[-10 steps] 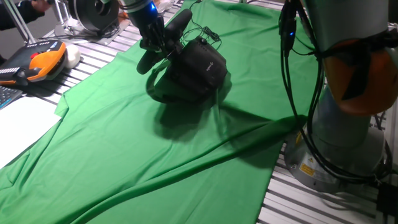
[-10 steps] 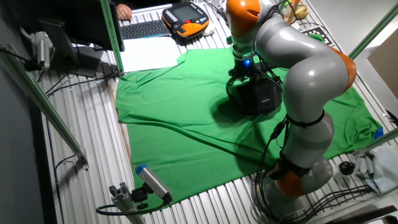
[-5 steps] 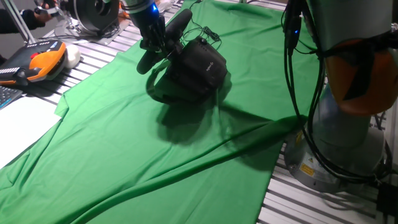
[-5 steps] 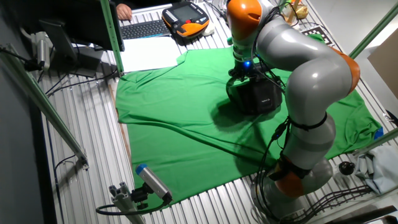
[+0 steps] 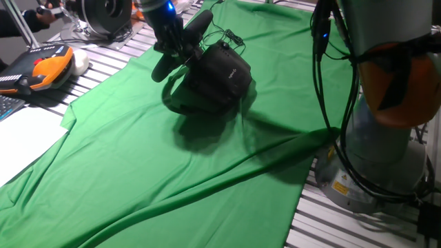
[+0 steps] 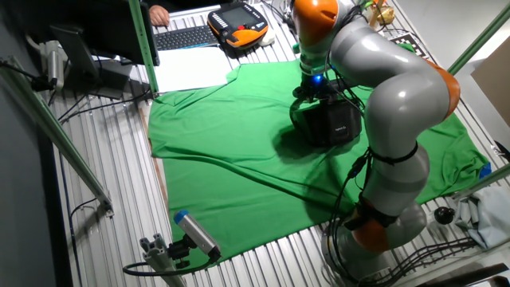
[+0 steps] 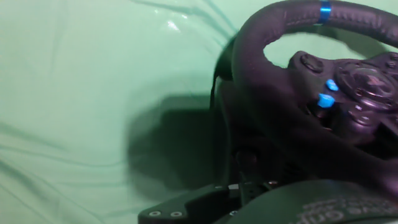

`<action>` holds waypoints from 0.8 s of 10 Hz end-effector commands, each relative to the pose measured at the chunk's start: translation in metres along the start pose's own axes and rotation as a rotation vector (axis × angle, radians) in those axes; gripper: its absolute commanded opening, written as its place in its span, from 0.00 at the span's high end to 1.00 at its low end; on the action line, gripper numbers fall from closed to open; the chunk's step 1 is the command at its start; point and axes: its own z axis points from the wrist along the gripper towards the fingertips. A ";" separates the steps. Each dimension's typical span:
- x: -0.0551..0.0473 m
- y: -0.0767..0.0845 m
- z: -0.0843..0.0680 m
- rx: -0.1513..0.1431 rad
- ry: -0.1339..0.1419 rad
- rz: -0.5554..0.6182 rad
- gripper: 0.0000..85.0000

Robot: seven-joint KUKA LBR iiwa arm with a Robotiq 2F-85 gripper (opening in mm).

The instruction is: Rotate the steering wheel 90 degrees clockwise

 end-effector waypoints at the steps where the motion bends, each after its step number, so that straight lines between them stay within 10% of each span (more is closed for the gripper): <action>1: 0.004 -0.001 -0.016 -0.003 -0.006 0.003 1.00; 4: 0.013 -0.011 -0.053 0.001 0.012 0.000 1.00; 6: 0.005 -0.040 -0.083 -0.019 0.046 -0.039 1.00; 8: 0.000 -0.069 -0.104 -0.027 0.025 -0.058 1.00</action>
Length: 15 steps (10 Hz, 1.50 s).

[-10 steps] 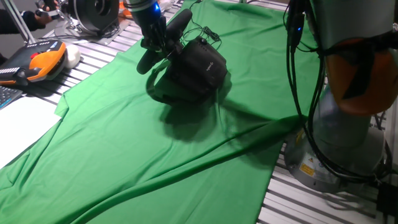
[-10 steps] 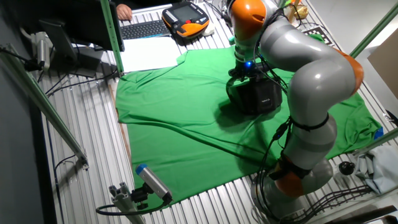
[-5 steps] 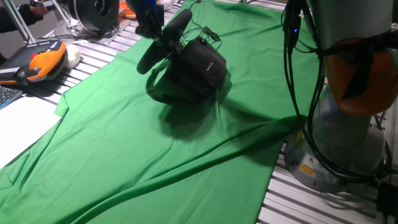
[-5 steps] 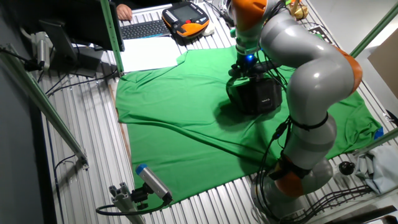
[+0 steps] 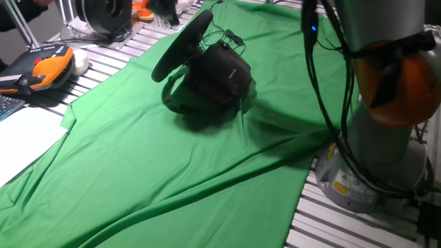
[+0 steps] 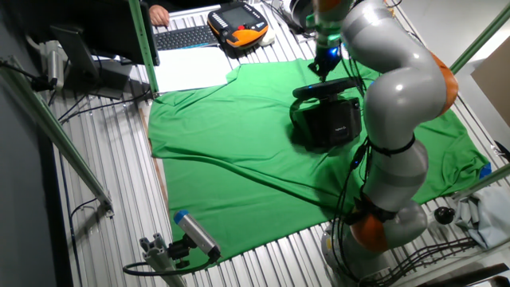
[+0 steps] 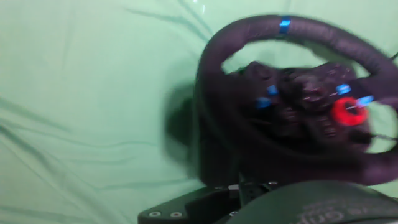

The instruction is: Rotate the steering wheel 90 degrees clockwise

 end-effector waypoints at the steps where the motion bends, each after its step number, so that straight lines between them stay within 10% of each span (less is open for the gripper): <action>1: 0.008 -0.019 -0.027 0.013 -0.013 -0.006 1.00; 3: 0.009 -0.029 -0.026 0.070 -0.040 -0.012 1.00; 7: 0.002 -0.049 -0.002 0.056 -0.111 0.038 0.40; 12: -0.013 -0.076 0.023 0.055 -0.168 0.032 0.40; 15: -0.014 -0.086 0.030 0.007 -0.162 0.035 0.40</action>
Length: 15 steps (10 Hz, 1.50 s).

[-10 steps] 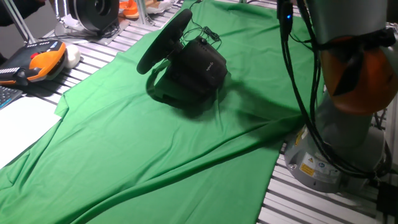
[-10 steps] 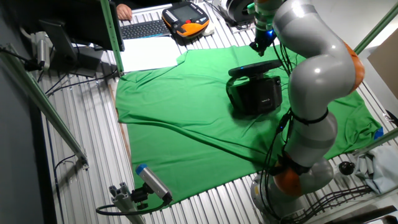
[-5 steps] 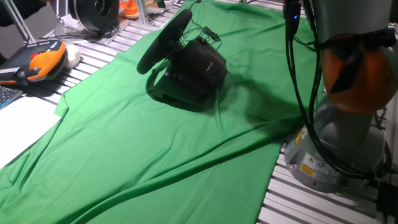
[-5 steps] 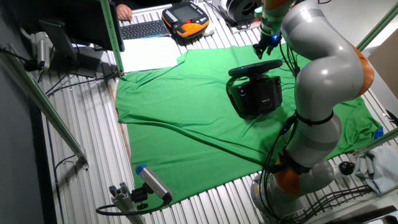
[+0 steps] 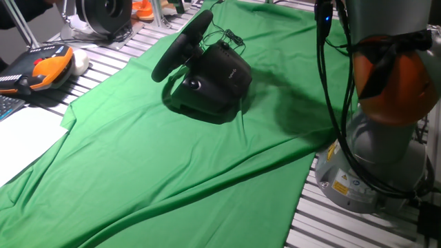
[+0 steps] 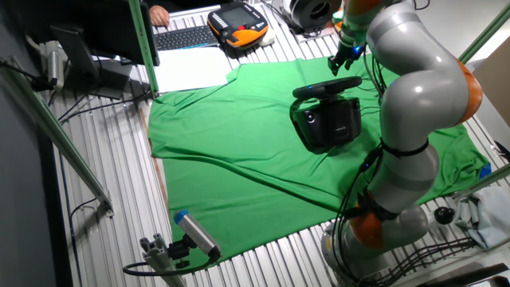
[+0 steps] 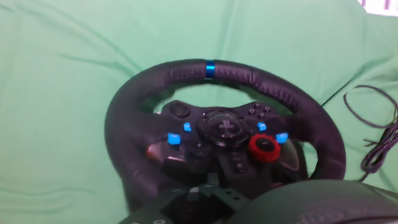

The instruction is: Rotate the steering wheel 90 degrees clockwise

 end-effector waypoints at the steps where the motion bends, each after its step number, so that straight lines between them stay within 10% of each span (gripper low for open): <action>1: 0.003 0.001 0.001 -0.022 0.002 0.010 0.40; 5: 0.015 0.017 0.006 -0.025 0.001 0.068 0.40; 7: 0.021 0.022 0.007 -0.081 -0.024 0.244 0.40; 10: 0.016 0.032 -0.001 -0.107 0.014 0.406 0.40; 12: 0.019 0.033 -0.007 -0.096 -0.014 0.610 0.80; 14: 0.021 0.024 -0.013 -0.049 0.057 0.600 1.00; 15: 0.019 0.015 -0.017 -0.133 0.061 0.595 1.00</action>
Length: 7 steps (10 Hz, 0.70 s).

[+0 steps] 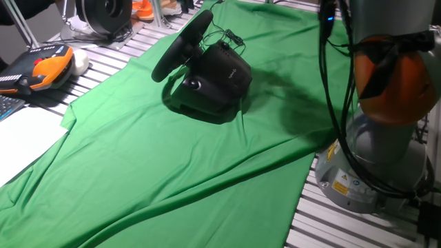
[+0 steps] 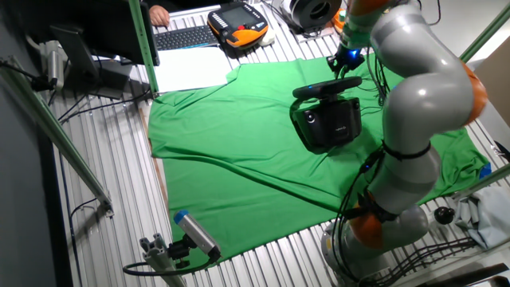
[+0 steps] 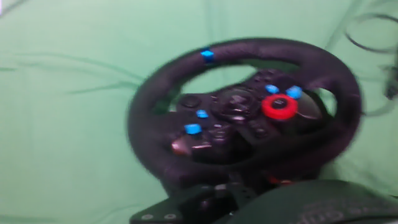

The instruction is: Rotate the steering wheel 90 degrees clockwise

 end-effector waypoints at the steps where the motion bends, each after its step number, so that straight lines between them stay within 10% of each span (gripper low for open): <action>1: -0.002 0.000 -0.003 -0.121 0.027 0.188 1.00; 2: -0.001 0.001 -0.003 -0.127 0.009 0.208 1.00; 4: 0.000 0.002 -0.003 0.080 -0.111 0.395 1.00; 5: 0.000 0.001 -0.002 0.053 -0.063 0.475 1.00; 7: 0.004 -0.001 0.004 0.047 -0.086 0.570 1.00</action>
